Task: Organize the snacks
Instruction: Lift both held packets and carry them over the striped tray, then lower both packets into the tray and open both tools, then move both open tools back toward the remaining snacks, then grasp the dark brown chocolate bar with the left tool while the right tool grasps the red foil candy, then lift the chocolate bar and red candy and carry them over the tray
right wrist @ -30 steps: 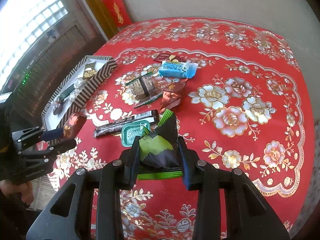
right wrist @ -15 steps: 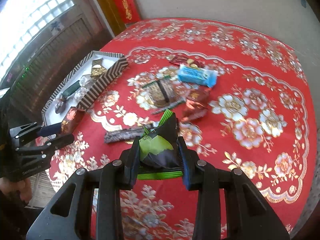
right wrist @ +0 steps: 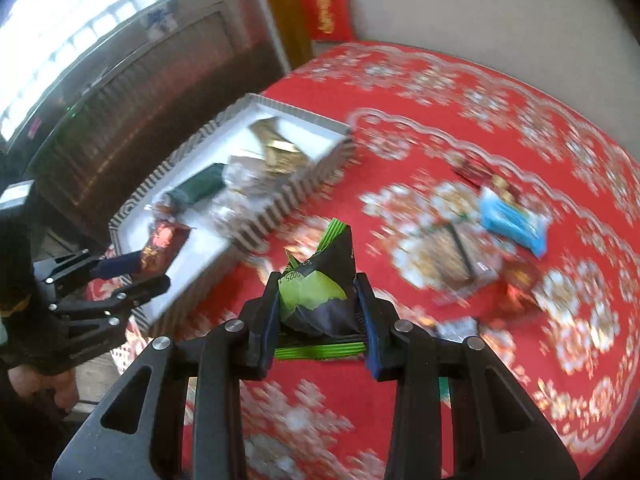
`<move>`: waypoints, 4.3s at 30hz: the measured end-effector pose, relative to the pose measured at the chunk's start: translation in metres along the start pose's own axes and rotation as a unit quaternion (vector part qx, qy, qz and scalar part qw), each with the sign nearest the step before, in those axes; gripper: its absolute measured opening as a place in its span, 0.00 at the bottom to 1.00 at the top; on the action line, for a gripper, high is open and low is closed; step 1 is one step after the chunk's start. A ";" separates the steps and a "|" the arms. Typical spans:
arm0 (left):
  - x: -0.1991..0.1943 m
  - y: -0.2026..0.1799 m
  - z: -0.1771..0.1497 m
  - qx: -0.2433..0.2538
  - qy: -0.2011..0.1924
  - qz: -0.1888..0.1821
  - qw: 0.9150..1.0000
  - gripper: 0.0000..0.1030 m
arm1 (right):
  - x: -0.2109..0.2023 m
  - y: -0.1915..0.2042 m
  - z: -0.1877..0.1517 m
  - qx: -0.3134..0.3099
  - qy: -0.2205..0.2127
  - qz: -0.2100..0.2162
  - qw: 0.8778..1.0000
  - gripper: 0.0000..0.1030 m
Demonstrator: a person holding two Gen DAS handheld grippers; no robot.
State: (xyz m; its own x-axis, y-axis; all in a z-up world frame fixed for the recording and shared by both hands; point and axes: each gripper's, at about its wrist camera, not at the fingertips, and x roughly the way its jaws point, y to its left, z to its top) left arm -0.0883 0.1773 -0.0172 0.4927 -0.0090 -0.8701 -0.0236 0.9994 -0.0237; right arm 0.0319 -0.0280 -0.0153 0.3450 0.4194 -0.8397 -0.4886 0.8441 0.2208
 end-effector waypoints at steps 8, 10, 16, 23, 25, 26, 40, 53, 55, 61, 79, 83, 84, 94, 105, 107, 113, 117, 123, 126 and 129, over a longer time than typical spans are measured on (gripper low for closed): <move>0.017 0.038 -0.009 -0.018 0.028 0.006 0.999 0.42 | 0.036 0.072 0.042 -0.061 0.004 0.036 0.998 0.33; 0.021 0.039 -0.010 -0.008 0.036 0.003 0.999 0.42 | 0.049 0.089 0.050 -0.076 0.007 0.048 0.996 0.33; 0.028 0.040 -0.013 0.026 0.046 0.005 0.999 0.42 | 0.091 0.120 0.064 -0.100 0.032 0.058 0.993 0.33; 0.035 0.053 -0.011 0.020 0.058 0.010 0.998 0.42 | 0.124 0.135 0.074 -0.114 0.059 0.049 0.991 0.33; 0.038 0.056 -0.009 0.017 0.064 0.008 0.998 0.42 | 0.132 0.134 0.077 -0.113 0.066 0.042 0.990 0.33; 0.038 0.056 -0.009 0.018 0.065 0.006 0.998 0.42 | 0.136 0.133 0.078 -0.113 0.069 0.038 0.990 0.33; 0.044 0.057 -0.002 0.006 0.069 0.016 0.997 0.77 | 0.141 0.132 0.081 -0.113 0.076 0.012 0.991 0.47; 0.022 0.047 -0.001 0.003 0.042 0.032 0.999 0.78 | 0.114 0.125 0.083 -0.110 0.039 0.006 0.993 0.61; 0.014 0.043 0.003 0.003 0.027 0.038 0.999 0.78 | 0.107 0.119 0.082 -0.106 0.030 0.004 0.994 0.61; -0.002 0.017 0.019 0.016 -0.019 0.043 0.999 0.84 | 0.072 0.084 0.074 -0.070 -0.001 -0.008 0.997 0.61; 0.057 -0.158 0.021 0.229 0.032 -0.102 0.967 0.84 | -0.024 -0.157 -0.039 0.134 -0.033 -0.122 0.983 0.61; 0.065 -0.182 0.017 0.269 0.033 -0.117 0.956 0.84 | -0.017 -0.169 -0.037 0.142 -0.030 -0.108 0.984 0.61; 0.065 -0.185 0.017 0.276 0.031 -0.121 0.953 0.84 | -0.013 -0.169 -0.034 0.140 -0.027 -0.104 0.984 0.61; 0.082 -0.192 0.025 0.284 0.052 -0.126 0.949 0.43 | 0.021 -0.171 -0.029 0.141 0.008 -0.091 0.986 0.58; 0.081 -0.192 0.027 0.278 0.050 -0.129 0.951 0.23 | 0.025 -0.175 -0.033 0.155 0.014 -0.067 0.986 0.33; 0.078 -0.191 0.027 0.276 0.048 -0.130 0.951 0.23 | 0.022 -0.174 -0.034 0.156 0.011 -0.067 0.985 0.33; 0.072 -0.187 0.021 0.272 0.053 -0.121 0.953 0.23 | 0.008 -0.167 -0.038 0.158 0.000 -0.065 0.985 0.33; 0.064 -0.181 0.017 0.263 0.056 -0.106 0.957 0.23 | -0.001 -0.161 -0.045 0.157 -0.001 -0.071 0.985 0.33; 0.045 -0.172 0.016 0.241 0.039 -0.095 0.965 0.23 | -0.014 -0.148 -0.054 0.148 -0.005 -0.071 0.986 0.33; 0.036 -0.170 0.017 0.229 0.032 -0.087 0.969 0.23 | -0.020 -0.142 -0.055 0.140 -0.008 -0.073 0.987 0.33; 0.030 -0.167 0.018 0.218 0.030 -0.077 0.972 0.23 | -0.026 -0.136 -0.057 0.131 -0.013 -0.074 0.989 0.33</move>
State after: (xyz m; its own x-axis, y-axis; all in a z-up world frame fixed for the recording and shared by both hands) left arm -0.0541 0.0105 -0.0305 0.4087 -0.1483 -0.9005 0.4238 0.9047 0.0434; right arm 0.0440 -0.1721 -0.0518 0.4185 0.2907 -0.8604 -0.2085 0.9528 0.2205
